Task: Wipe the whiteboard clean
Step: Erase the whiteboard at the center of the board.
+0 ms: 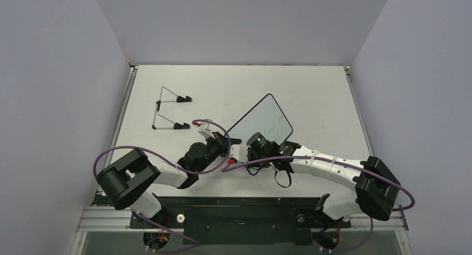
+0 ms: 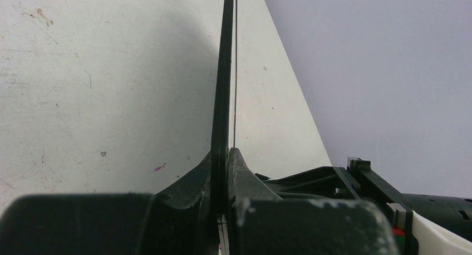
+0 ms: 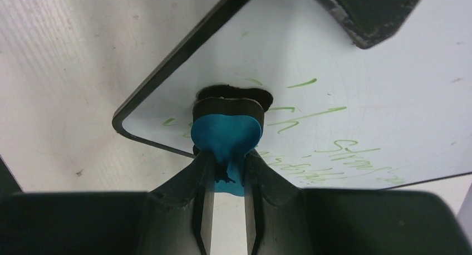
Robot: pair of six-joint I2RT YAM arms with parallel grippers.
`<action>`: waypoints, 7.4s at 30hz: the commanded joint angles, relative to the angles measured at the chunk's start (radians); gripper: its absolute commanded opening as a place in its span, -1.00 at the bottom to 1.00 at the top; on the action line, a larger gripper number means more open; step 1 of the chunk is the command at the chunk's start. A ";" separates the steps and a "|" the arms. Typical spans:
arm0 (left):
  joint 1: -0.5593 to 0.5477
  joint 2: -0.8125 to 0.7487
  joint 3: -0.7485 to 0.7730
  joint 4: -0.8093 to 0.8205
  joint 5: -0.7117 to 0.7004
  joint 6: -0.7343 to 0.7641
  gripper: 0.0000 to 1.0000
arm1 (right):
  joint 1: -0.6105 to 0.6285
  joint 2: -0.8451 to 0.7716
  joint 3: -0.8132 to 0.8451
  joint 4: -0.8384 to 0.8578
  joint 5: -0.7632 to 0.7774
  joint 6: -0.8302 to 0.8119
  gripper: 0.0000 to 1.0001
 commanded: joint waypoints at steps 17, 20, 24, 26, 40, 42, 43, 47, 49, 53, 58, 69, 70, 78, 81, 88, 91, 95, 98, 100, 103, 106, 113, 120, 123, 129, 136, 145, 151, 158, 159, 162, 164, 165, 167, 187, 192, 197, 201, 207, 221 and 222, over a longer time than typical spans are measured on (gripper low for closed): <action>-0.016 0.012 0.034 0.060 0.077 -0.019 -1.00 | 0.026 0.035 0.080 -0.108 -0.203 -0.124 -1.00; -0.016 0.010 0.035 0.058 0.079 -0.016 -1.00 | 0.013 0.030 0.060 0.044 -0.037 -0.012 -1.00; -0.016 0.013 0.038 0.056 0.083 -0.015 -1.00 | -0.041 0.011 0.024 0.212 0.184 0.140 -1.00; -0.016 0.016 0.040 0.057 0.086 -0.015 -1.00 | -0.058 -0.005 0.006 0.255 0.220 0.163 -1.00; -0.016 0.020 0.048 0.059 0.097 -0.015 -1.00 | -0.014 -0.009 0.031 0.123 -0.096 0.111 -1.00; -0.017 0.021 0.048 0.060 0.098 -0.015 -1.00 | -0.038 -0.021 0.018 0.182 0.003 0.157 -1.00; -0.018 0.024 0.048 0.061 0.098 -0.016 -1.00 | -0.056 -0.027 0.009 0.219 0.031 0.183 -1.00; -0.020 0.035 0.049 0.075 0.100 -0.019 -1.00 | -0.098 -0.036 -0.012 0.289 0.146 0.225 -1.00; -0.021 0.040 0.051 0.079 0.101 -0.021 -1.00 | -0.104 -0.033 -0.013 0.284 0.145 0.225 -1.00; -0.022 0.041 0.050 0.082 0.102 -0.023 -1.00 | -0.093 -0.014 0.010 0.191 0.030 0.162 -1.00; -0.022 0.032 0.045 0.078 0.097 -0.019 -1.00 | -0.046 0.003 0.057 -0.018 -0.212 -0.011 -1.00; -0.025 0.033 0.042 0.078 0.097 -0.017 -1.00 | -0.128 -0.019 0.013 0.221 0.113 0.207 -1.00; -0.025 0.033 0.041 0.079 0.098 -0.016 -1.00 | -0.131 -0.010 0.015 0.212 0.116 0.202 -1.00; -0.023 0.020 0.036 0.070 0.094 -0.007 -1.00 | -0.086 0.030 0.055 -0.036 -0.044 -0.056 -1.00; -0.024 0.014 0.031 0.068 0.092 -0.001 -1.00 | -0.059 0.027 0.057 -0.121 -0.105 -0.146 -1.00; -0.022 -0.007 0.022 0.052 0.087 0.013 -1.00 | -0.121 0.015 0.034 0.048 0.118 0.016 -1.00; -0.022 -0.003 0.025 0.053 0.091 0.013 -1.00 | -0.150 0.000 0.015 0.156 0.194 0.100 -1.00; -0.022 -0.001 0.029 0.053 0.095 0.014 -1.00 | -0.164 -0.004 -0.003 0.185 0.197 0.116 -1.00; -0.022 -0.002 0.031 0.053 0.097 0.017 -1.00 | -0.160 0.006 0.013 0.118 0.120 0.075 -1.00; -0.022 -0.003 0.032 0.050 0.098 0.018 -1.00 | -0.152 0.011 0.027 0.043 0.039 0.019 -1.00; -0.022 -0.006 0.033 0.048 0.098 0.020 -1.00 | -0.128 0.010 0.044 -0.064 -0.105 -0.075 -1.00; -0.023 -0.008 0.033 0.045 0.100 0.021 -1.00 | -0.117 0.003 0.044 -0.096 -0.141 -0.107 -1.00; -0.022 -0.006 0.034 0.044 0.104 0.023 -1.00 | -0.144 -0.014 0.019 0.133 0.074 0.105 -1.00; -0.023 0.012 0.039 0.057 0.111 0.018 -1.00 | -0.166 -0.047 -0.018 0.220 0.123 0.151 -1.00; -0.024 0.016 0.042 0.059 0.113 0.016 -1.00 | -0.165 -0.042 -0.020 0.215 0.115 0.139 -1.00; -0.024 0.014 0.040 0.059 0.114 0.017 -1.00 | -0.142 -0.016 0.033 -0.007 -0.088 -0.038 -1.00; -0.024 0.007 0.032 0.060 0.115 0.017 -1.00 | -0.116 -0.010 0.044 -0.049 -0.109 -0.074 -1.00; -0.024 0.011 0.035 0.062 0.117 0.016 -1.00 | -0.160 -0.056 -0.015 0.213 0.102 0.142 -1.00; -0.023 0.016 0.038 0.064 0.120 0.015 -1.00 | -0.163 -0.019 0.026 0.049 -0.007 0.018 -1.00; -0.024 0.003 0.029 0.062 0.120 0.018 -1.00 | -0.127 0.003 0.042 -0.178 -0.167 -0.214 -1.00; -0.024 0.001 0.027 0.061 0.120 0.018 -1.00 | -0.123 0.007 0.040 -0.193 -0.168 -0.230 -1.00; -0.022 -0.005 0.025 0.059 0.120 0.022 -1.00 | -0.115 0.018 0.035 -0.168 -0.119 -0.209 -1.00; -0.022 -0.008 0.023 0.058 0.120 0.023 -1.00 | -0.117 0.028 0.031 -0.118 -0.052 -0.161 -1.00; -0.022 -0.010 0.021 0.058 0.120 0.023 -1.00 | -0.120 0.030 0.029 -0.075 -0.027 -0.120 -1.00; -0.021 -0.012 0.018 0.057 0.118 0.024 -1.00 | -0.143 0.021 0.025 -0.011 0.065 -0.066 -1.00; -0.019 -0.015 0.021 0.055 0.120 0.024 -1.00 | -0.083 0.052 0.047 -0.196 -0.133 -0.211 -1.00; -0.020 -0.012 0.015 0.064 0.119 0.024 -1.00 | -0.160 0.043 0.051 -0.075 0.011 -0.077 -1.00; -0.019 0.005 0.019 0.078 0.120 0.018 -1.00 | -0.253 0.014 0.059 -0.060 -0.029 -0.013 -1.00; -0.019 0.008 0.014 0.087 0.120 0.015 -1.00 | -0.347 -0.074 0.088 -0.142 -0.361 -0.037 -1.00; -0.021 0.014 0.018 0.091 0.120 0.013 -1.00 | -0.496 -0.153 0.050 -0.052 -0.419 0.078 -1.00; -0.022 -0.001 0.003 0.097 0.120 0.012 -1.00 | -0.347 -0.026 0.042 -0.076 -0.211 -0.006 -1.00; -0.022 -0.001 0.002 0.096 0.120 0.012 -1.00 | -0.336 -0.019 0.041 -0.078 -0.211 -0.008 -1.00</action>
